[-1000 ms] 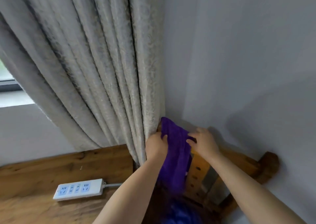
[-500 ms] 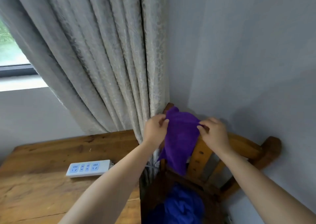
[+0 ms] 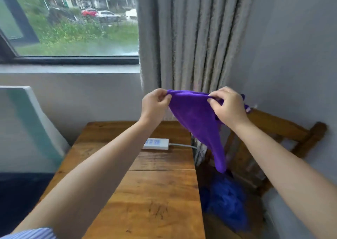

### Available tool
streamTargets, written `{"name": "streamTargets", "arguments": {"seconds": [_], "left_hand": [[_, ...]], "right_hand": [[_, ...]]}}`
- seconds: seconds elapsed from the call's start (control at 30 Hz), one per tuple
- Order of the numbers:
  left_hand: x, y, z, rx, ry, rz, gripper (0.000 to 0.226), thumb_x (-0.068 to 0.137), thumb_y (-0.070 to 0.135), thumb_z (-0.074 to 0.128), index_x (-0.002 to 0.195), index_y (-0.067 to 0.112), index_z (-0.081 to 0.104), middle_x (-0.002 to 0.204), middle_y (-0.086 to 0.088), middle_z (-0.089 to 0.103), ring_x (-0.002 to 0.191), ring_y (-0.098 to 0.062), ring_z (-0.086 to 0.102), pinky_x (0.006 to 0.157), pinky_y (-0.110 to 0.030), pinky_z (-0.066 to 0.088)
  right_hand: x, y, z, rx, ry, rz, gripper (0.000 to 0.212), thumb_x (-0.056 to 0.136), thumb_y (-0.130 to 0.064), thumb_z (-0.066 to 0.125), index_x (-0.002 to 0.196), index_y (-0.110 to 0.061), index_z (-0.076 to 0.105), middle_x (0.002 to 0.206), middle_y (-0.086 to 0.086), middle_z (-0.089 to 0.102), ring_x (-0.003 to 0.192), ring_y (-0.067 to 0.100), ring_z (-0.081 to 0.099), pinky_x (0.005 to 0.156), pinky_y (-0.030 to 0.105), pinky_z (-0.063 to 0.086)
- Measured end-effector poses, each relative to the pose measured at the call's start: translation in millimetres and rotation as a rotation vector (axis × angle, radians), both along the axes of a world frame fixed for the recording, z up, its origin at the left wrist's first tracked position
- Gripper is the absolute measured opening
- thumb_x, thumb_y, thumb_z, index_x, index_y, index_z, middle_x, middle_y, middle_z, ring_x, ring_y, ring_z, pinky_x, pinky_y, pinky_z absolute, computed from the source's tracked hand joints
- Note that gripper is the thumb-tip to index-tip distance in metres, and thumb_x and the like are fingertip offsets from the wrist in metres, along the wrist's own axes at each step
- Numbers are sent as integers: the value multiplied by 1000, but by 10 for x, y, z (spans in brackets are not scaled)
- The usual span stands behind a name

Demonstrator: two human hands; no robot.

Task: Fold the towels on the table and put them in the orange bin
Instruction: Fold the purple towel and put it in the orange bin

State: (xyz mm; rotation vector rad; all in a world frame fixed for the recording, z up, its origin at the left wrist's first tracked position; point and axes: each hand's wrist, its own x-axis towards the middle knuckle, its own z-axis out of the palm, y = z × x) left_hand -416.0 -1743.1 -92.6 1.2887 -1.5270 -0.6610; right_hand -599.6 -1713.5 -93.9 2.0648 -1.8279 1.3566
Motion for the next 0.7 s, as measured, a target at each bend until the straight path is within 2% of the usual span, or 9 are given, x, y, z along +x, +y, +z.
{"name": "streamTargets", "arguments": {"seconds": [0.13,0.2,0.33,0.43,0.5,0.6,0.63,0.7], "left_hand": [[928,411,-37,18,-70,87,15,87,8,56,93,1,68,89,-14,68,79,-18,57,69,-21,38],[1357,574,-114,63,-111,134,16,86,8,56,93,0,68,92,-15,69,87,-24,61,74,-25,41],[1974,763,-482,230,-241,202,18,86,13,56,94,1,67,98,-16,69,96,-29,61,79,-29,42],[2288,836,-909,402,-259,236,18,86,12,55,94,2,67,98,-16,68,97,-28,60,79,-30,43],[2456,882,-1187,513,-209,259,14,85,9,53,90,6,66,91,-14,65,90,-25,58,75,-28,42],[2701,797,-1513,677,-106,258,20,84,1,46,85,9,65,73,-7,55,71,-19,48,56,-25,35],[2806,694,-1618,724,-85,262,23,84,0,44,84,9,64,70,-6,52,68,-19,45,54,-25,32],[2983,500,-1757,787,-78,268,25,84,1,41,70,11,59,70,-6,47,68,-19,40,54,-26,28]], "right_hand": [[878,248,-36,54,9,111,10,78,1,64,85,5,70,83,25,65,82,35,61,72,26,35],[1287,317,-146,126,16,159,12,80,-2,63,88,4,71,87,23,66,87,33,60,76,28,36],[1890,375,-530,353,60,229,15,82,-6,61,92,0,71,92,20,65,91,32,59,78,31,40],[2236,365,-926,528,82,291,16,83,-5,59,93,1,70,94,20,65,93,32,58,79,31,41],[2443,342,-1192,620,106,333,17,85,-8,58,95,-1,70,96,17,65,94,28,57,79,28,40],[2736,215,-1530,724,89,412,18,86,-12,57,97,-5,69,99,13,66,93,24,57,81,29,42],[2839,128,-1656,781,48,442,19,87,-13,57,99,-6,69,100,12,66,93,22,58,82,30,43],[2929,7,-1865,880,-36,455,22,88,-17,56,104,-6,67,105,9,67,92,17,58,82,26,43]]}}
